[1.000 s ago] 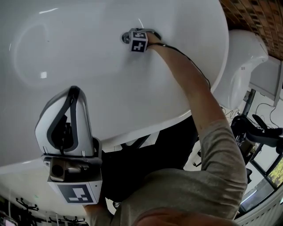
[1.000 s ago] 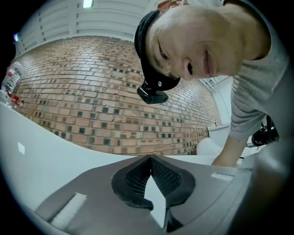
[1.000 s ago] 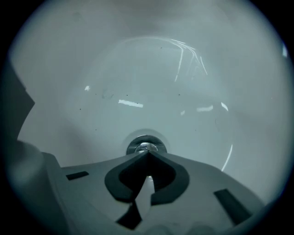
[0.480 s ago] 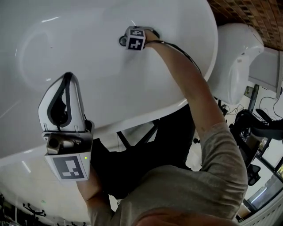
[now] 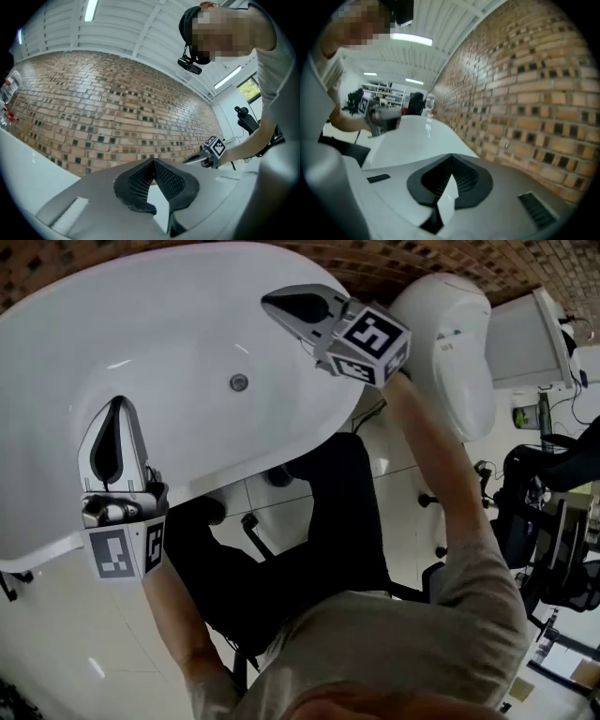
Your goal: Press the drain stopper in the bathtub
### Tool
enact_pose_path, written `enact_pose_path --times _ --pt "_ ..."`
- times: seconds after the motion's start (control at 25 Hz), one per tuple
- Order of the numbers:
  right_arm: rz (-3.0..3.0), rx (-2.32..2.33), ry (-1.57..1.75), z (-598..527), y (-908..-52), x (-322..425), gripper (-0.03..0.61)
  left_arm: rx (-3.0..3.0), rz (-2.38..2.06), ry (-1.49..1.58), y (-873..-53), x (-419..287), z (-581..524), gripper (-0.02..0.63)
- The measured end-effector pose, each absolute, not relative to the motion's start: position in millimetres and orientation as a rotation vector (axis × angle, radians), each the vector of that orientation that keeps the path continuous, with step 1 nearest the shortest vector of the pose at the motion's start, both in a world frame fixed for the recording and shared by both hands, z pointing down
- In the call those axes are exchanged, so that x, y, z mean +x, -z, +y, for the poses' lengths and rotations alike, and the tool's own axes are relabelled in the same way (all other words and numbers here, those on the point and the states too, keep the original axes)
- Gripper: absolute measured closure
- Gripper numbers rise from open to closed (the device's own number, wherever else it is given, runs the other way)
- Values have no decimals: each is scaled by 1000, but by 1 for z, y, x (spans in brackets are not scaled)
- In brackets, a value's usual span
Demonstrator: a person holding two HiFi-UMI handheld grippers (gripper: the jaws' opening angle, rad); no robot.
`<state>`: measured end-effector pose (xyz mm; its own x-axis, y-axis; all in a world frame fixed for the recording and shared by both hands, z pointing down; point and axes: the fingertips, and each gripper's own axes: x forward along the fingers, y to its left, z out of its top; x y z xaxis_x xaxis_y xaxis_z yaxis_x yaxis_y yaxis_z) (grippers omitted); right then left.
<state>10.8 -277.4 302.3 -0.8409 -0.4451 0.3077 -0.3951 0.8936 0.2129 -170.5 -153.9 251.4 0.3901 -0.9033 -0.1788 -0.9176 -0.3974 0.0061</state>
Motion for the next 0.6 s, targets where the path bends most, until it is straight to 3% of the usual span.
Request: enact_pose_path --times 0.28,0.6 --pt "-3123 825 704 -62 -48 87 578 -2413 1411 -319 -112 -123 -66 621" --pt "-3077 831 1368 174 38 139 578 -2253 1207 -430 -13 -70 87 621"
